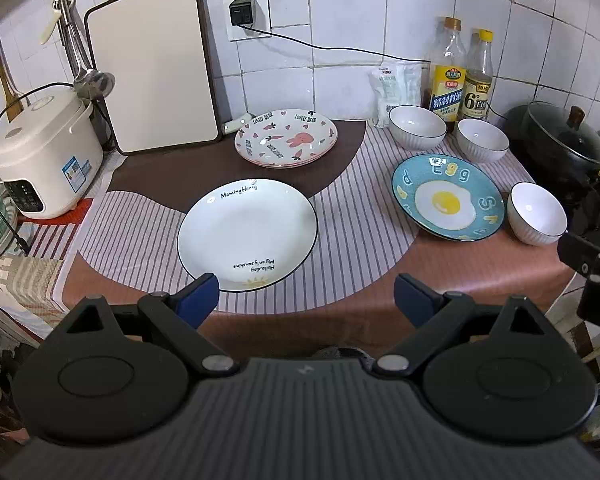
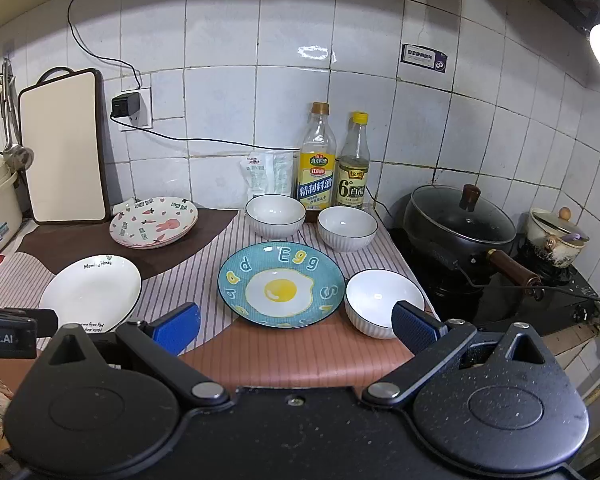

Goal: Organize plates and bowls

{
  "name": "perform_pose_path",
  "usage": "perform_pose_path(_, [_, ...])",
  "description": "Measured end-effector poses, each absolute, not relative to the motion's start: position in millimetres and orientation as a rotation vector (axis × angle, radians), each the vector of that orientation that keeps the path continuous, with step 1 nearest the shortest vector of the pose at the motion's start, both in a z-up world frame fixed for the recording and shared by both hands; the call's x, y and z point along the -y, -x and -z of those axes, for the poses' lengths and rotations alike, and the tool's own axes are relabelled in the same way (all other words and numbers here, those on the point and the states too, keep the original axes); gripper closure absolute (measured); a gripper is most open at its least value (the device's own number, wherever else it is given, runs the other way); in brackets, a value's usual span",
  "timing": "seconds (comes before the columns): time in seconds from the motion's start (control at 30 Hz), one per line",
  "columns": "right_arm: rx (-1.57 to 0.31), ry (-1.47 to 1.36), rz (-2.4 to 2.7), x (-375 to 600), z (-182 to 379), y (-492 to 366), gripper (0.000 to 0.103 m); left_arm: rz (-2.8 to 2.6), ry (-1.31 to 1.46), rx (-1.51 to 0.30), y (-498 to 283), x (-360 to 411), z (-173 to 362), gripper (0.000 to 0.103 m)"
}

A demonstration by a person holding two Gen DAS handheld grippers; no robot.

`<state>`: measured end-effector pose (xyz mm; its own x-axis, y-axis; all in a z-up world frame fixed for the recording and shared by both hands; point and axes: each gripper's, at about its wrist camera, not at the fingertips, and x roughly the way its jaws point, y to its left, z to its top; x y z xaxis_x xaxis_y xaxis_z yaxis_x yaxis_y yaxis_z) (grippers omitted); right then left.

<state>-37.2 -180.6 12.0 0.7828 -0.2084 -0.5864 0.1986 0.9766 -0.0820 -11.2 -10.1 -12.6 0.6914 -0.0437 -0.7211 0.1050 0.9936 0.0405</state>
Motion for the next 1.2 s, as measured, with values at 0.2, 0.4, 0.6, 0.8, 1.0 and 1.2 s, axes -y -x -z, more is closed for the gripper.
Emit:
perform_pose_path(0.2, [-0.639, 0.029, 0.227, 179.5, -10.3, 38.2, 0.0, 0.076, -0.077, -0.806, 9.7, 9.0, 13.9, 0.008])
perform_pose_path(0.4, [-0.626, 0.04, 0.231, 176.8, -13.2, 40.7, 0.0, 0.076, -0.079, -0.793, 14.2, 8.4, 10.3, 0.008])
perform_pose_path(0.6, [-0.56, 0.03, 0.195, 178.1, -17.4, 47.2, 0.0, 0.111, -0.094, -0.762, 14.2, 4.6, -0.5, 0.008])
perform_pose_path(0.8, [-0.44, -0.116, 0.05, 185.4, -9.4, 43.0, 0.0, 0.13, -0.091, -0.724, -0.3, -15.0, -7.9, 0.008])
perform_pose_path(1.0, [-0.422, -0.042, -0.04, 158.1, -0.1, 11.4, 0.0, 0.105, -0.039, -0.666, -25.5, -52.5, -2.4, 0.008])
perform_pose_path(1.2, [-0.449, -0.016, -0.172, 123.0, 15.4, -30.8, 0.0, 0.091, 0.005, -0.711, -62.8, -90.9, 18.8, 0.008])
